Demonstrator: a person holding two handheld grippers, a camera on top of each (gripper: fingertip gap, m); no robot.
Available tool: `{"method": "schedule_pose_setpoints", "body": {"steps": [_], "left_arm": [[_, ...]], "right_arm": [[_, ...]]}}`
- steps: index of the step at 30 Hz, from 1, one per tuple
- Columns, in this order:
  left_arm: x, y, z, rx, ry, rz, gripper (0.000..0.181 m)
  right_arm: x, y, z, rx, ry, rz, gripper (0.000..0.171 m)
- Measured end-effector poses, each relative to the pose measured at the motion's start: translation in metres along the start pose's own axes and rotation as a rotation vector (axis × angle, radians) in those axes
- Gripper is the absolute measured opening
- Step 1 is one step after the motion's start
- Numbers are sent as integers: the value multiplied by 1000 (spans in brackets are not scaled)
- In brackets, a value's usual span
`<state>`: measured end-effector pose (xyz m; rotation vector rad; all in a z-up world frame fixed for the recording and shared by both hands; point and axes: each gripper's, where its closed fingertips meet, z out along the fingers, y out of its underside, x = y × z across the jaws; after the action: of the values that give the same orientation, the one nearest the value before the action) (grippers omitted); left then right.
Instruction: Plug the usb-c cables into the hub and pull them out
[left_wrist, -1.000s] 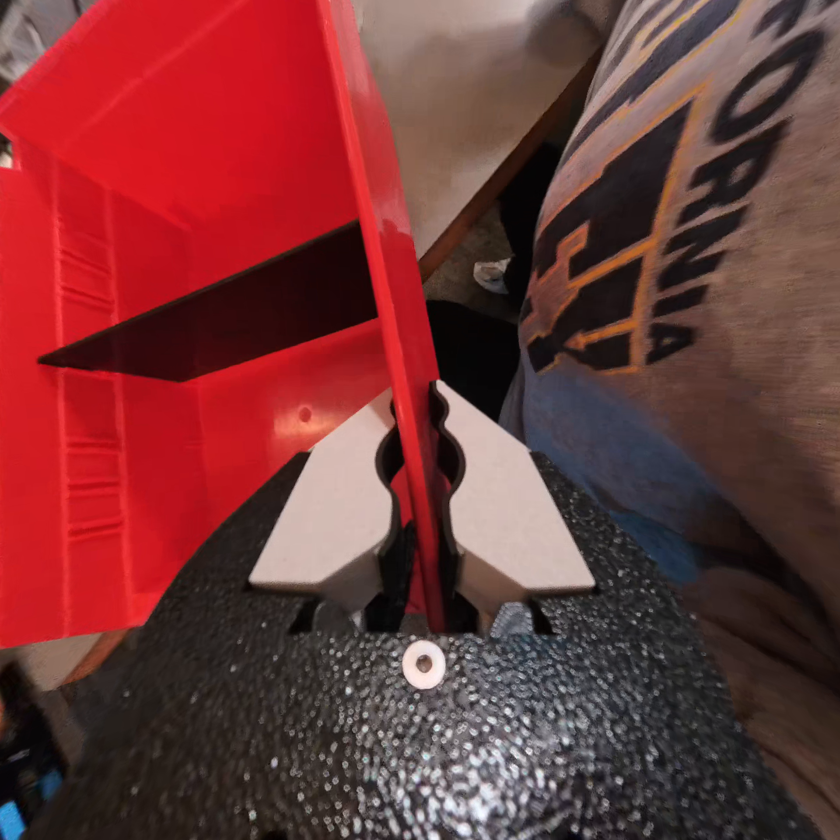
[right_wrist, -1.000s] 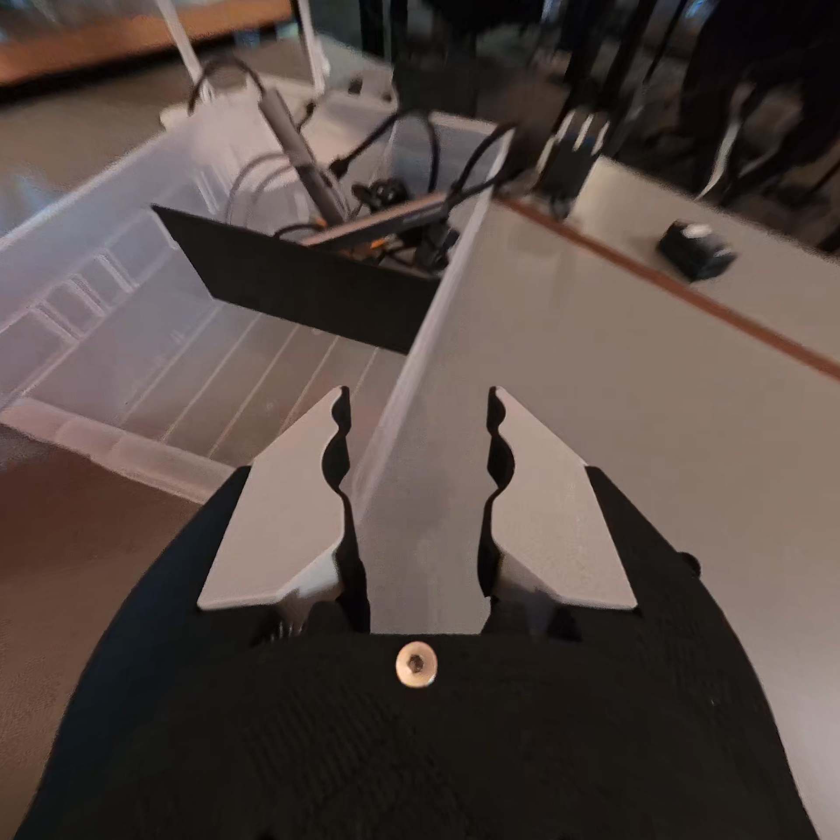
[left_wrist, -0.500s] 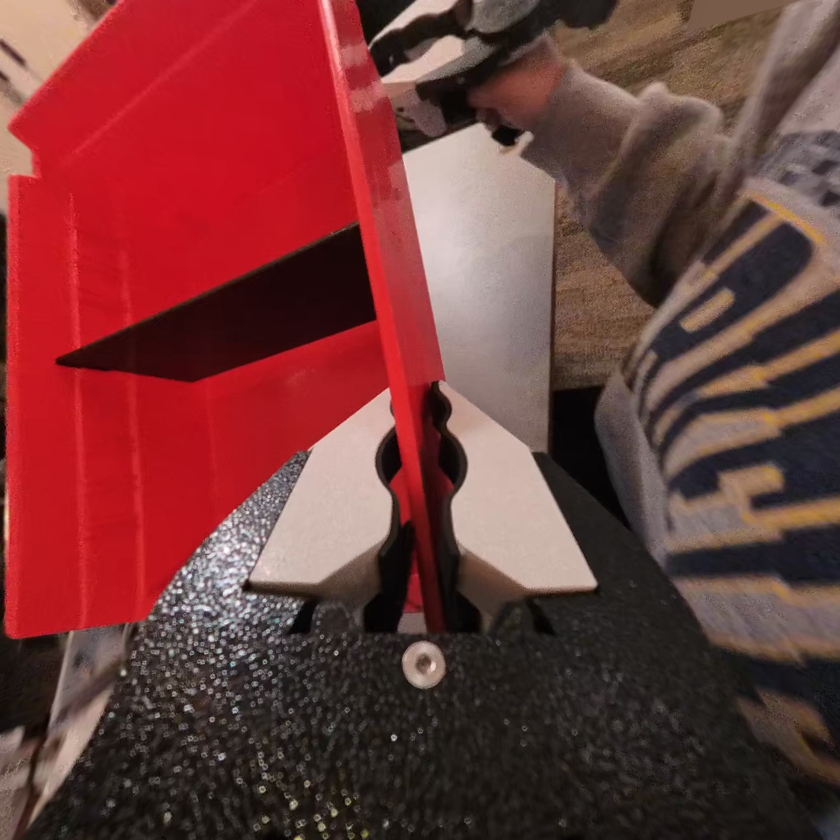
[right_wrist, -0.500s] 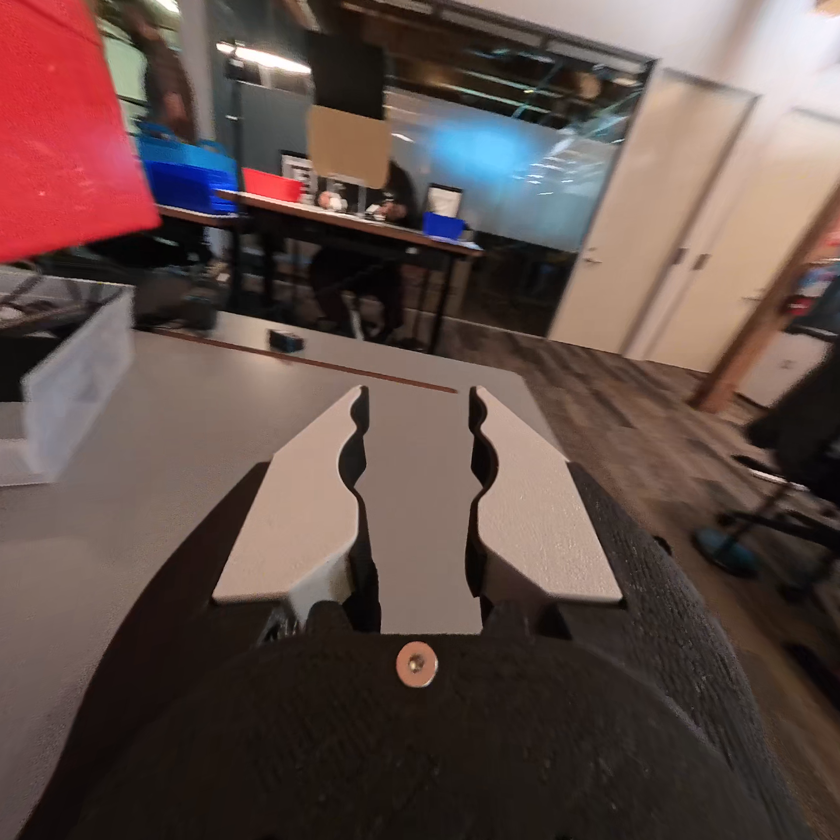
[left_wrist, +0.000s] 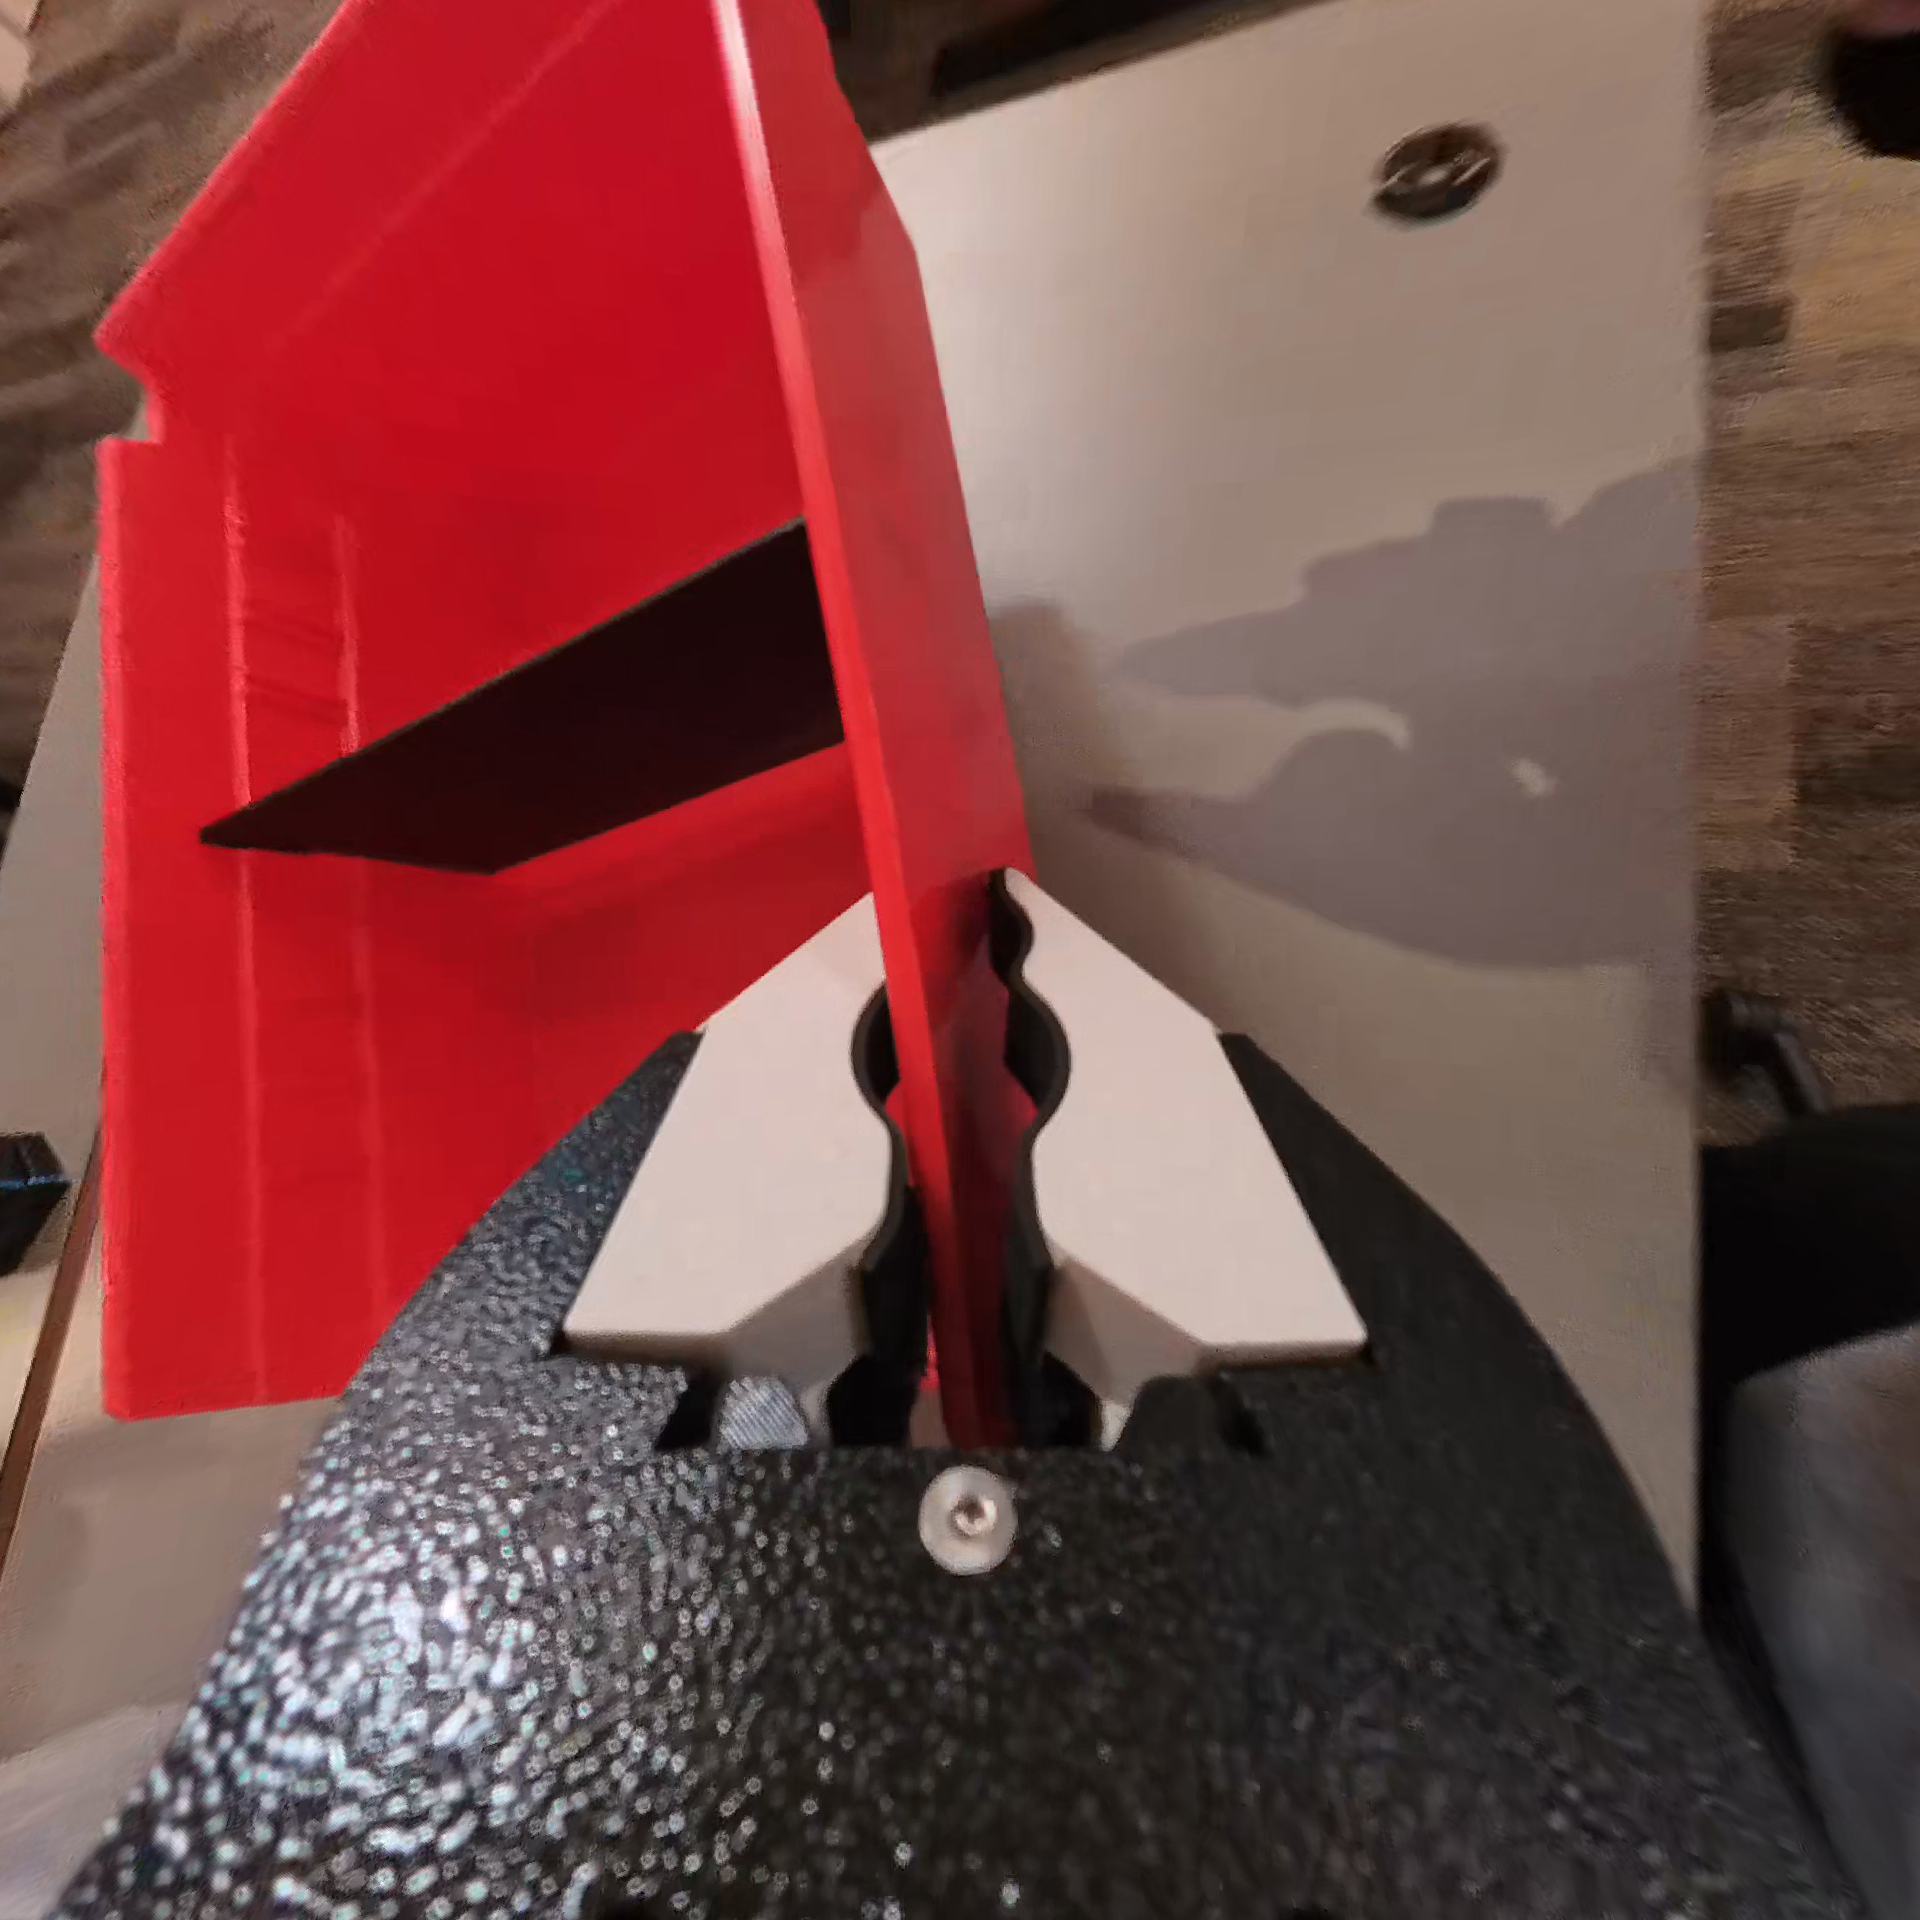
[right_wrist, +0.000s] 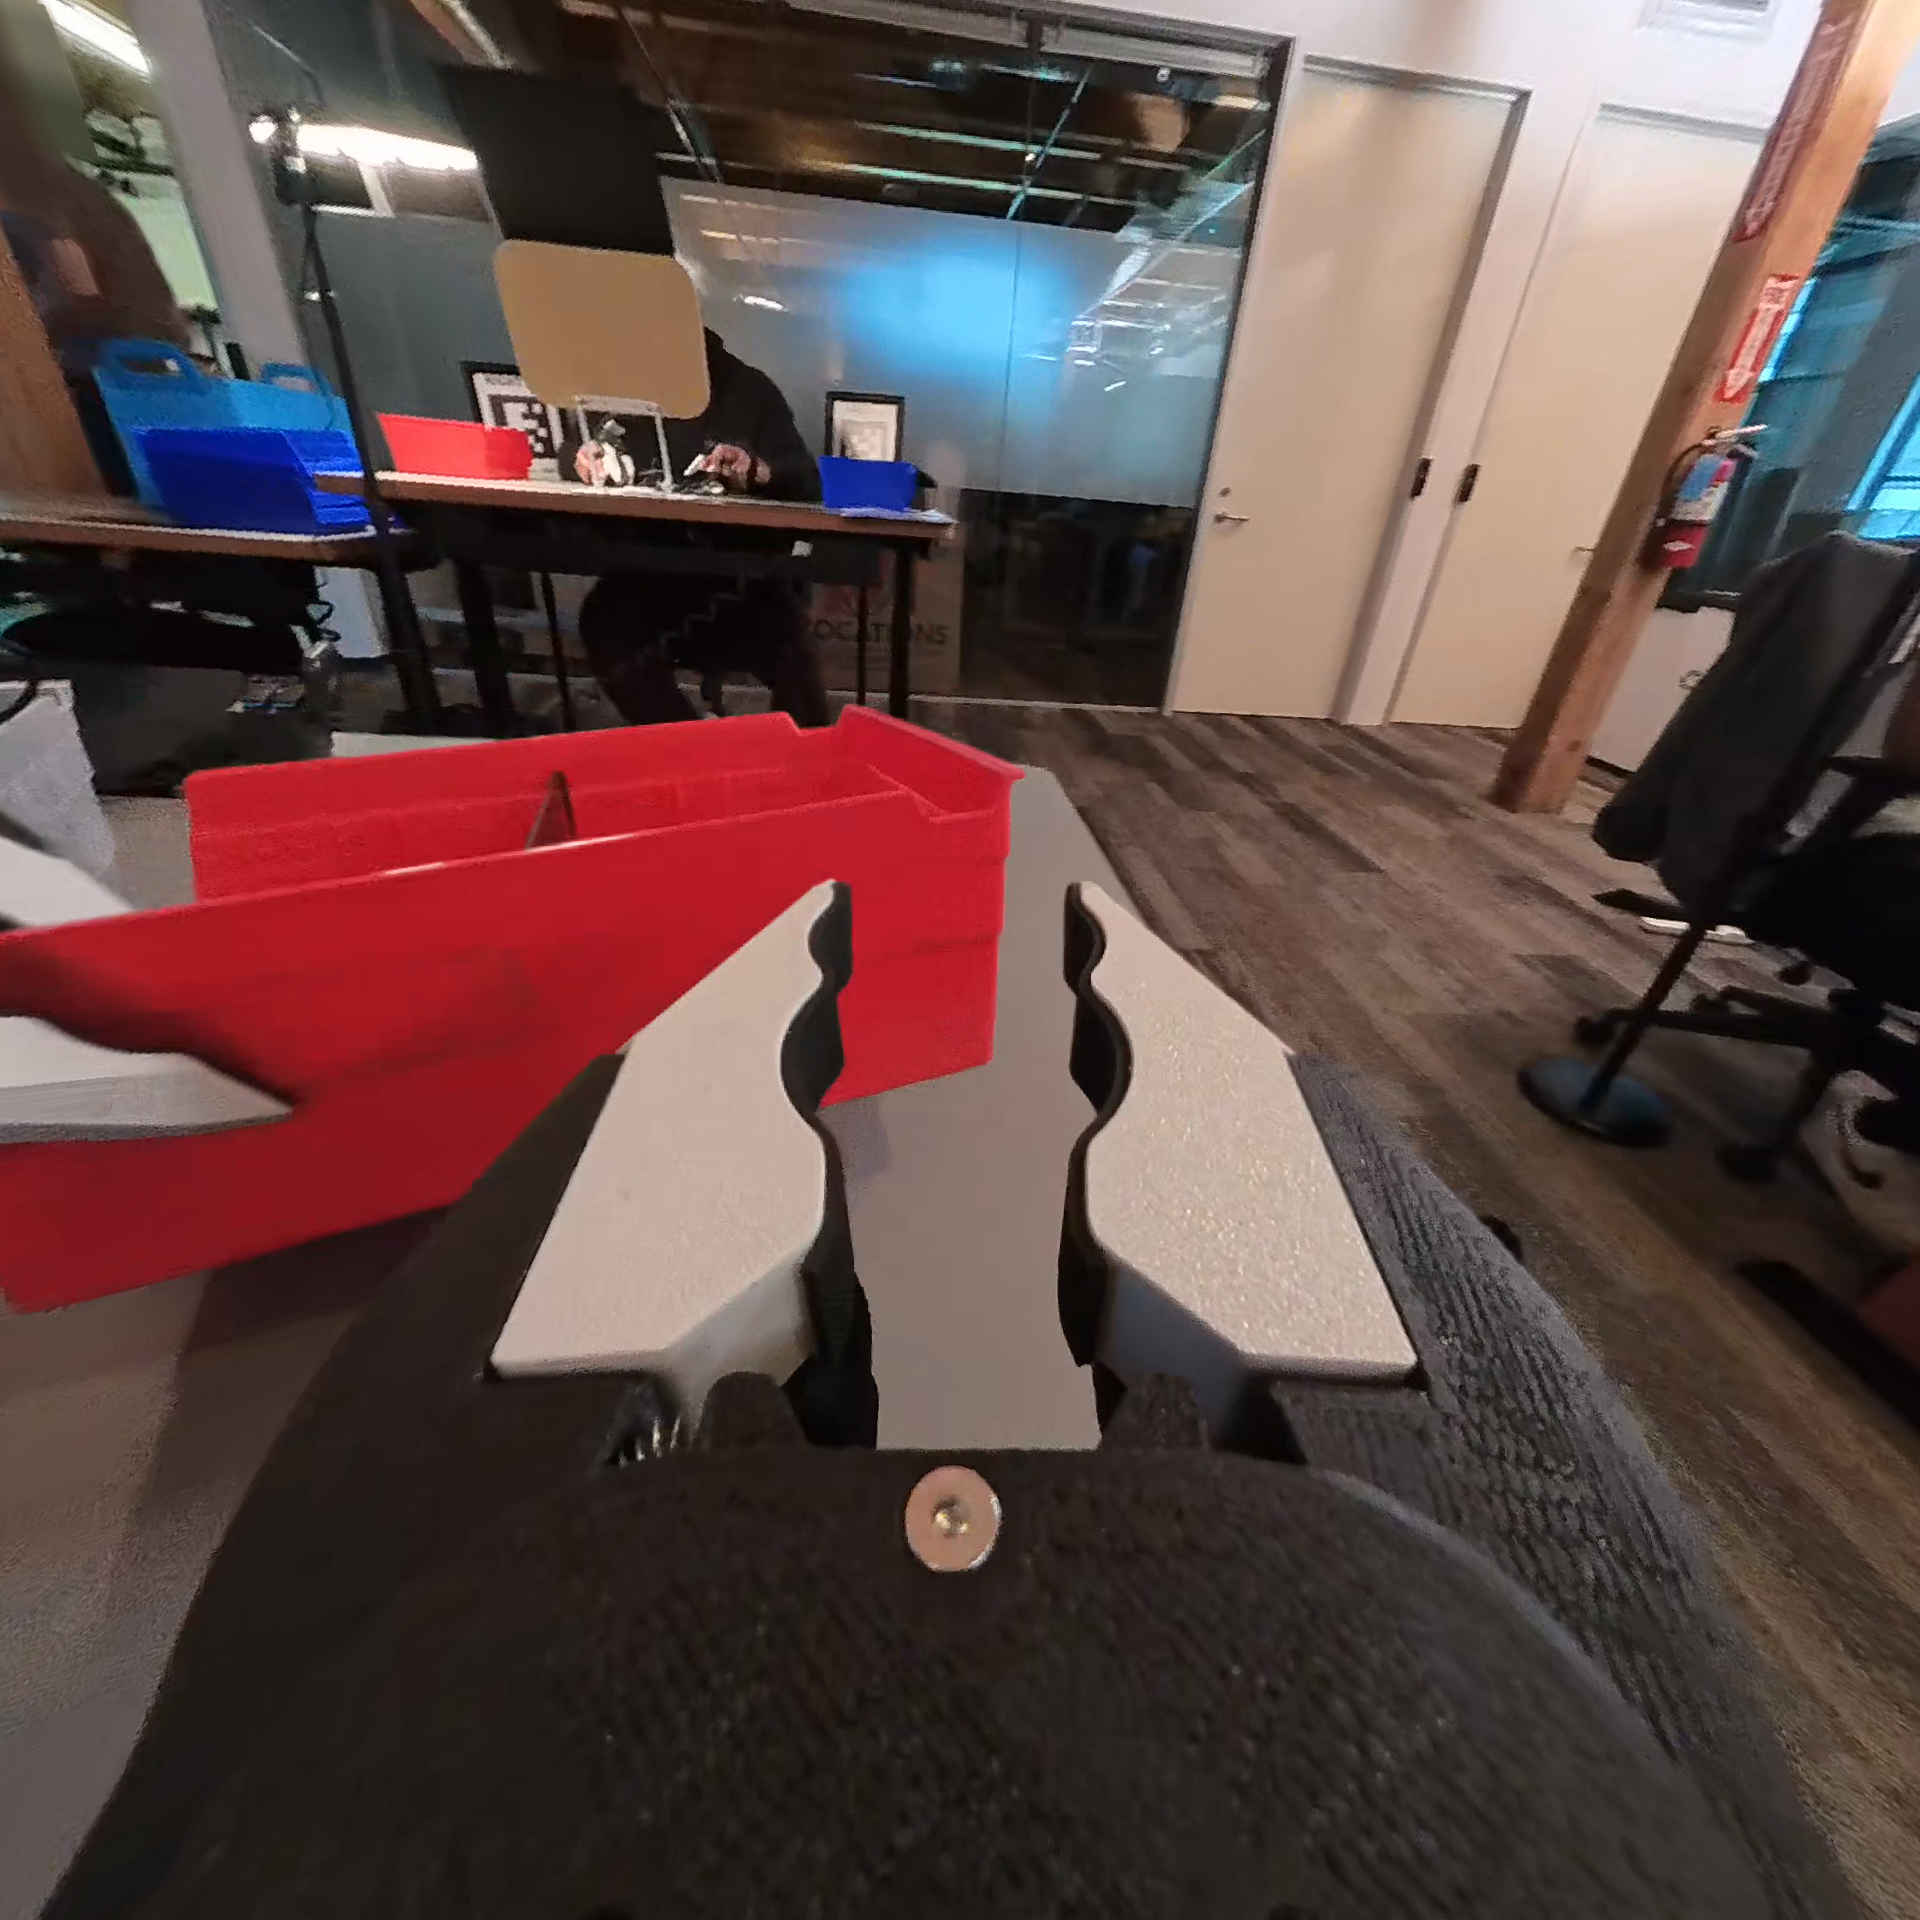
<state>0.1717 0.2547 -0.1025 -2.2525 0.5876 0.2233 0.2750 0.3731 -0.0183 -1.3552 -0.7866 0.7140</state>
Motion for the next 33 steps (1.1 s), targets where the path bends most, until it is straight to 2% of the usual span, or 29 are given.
{"method": "schedule_pose_setpoints", "body": {"steps": [6,10,12,13,15,16,18,21,24,26,29,32,33], "left_arm": [[-16,26,32,-83,-62,-55,9],[-24,24,26,36,-153,-104,13],[-31,21,0,103,-236,-87,74],[-35,23,-18,126,-278,-83,92],[-40,34,-61,188,-363,-95,105],[-45,43,-86,232,-418,-113,105],[-58,71,-139,299,-553,-176,106],[-84,137,-216,315,-804,-320,107],[-97,207,-260,278,-927,-495,108],[-101,244,-265,237,-930,-594,110],[-108,274,-256,189,-909,-678,113],[-115,309,-248,4,-952,-709,115],[-117,322,-251,-80,-991,-698,114]], "right_arm": [[-36,13,15,-48,-93,0,41],[-63,17,23,-82,-140,-6,46],[-74,17,27,-93,-130,-3,52],[-79,16,28,-88,-120,8,57],[-94,14,30,-67,-102,41,70],[-105,13,31,-51,-100,58,82],[-132,14,31,-24,-111,67,101],[-171,23,28,-19,-116,32,128],[-197,39,30,-62,-92,-12,141],[-204,52,35,-112,-69,-39,142],[-202,73,47,-208,-22,-76,139],[-184,81,49,-259,52,-95,131],[-179,81,47,-267,55,-96,134]]}}
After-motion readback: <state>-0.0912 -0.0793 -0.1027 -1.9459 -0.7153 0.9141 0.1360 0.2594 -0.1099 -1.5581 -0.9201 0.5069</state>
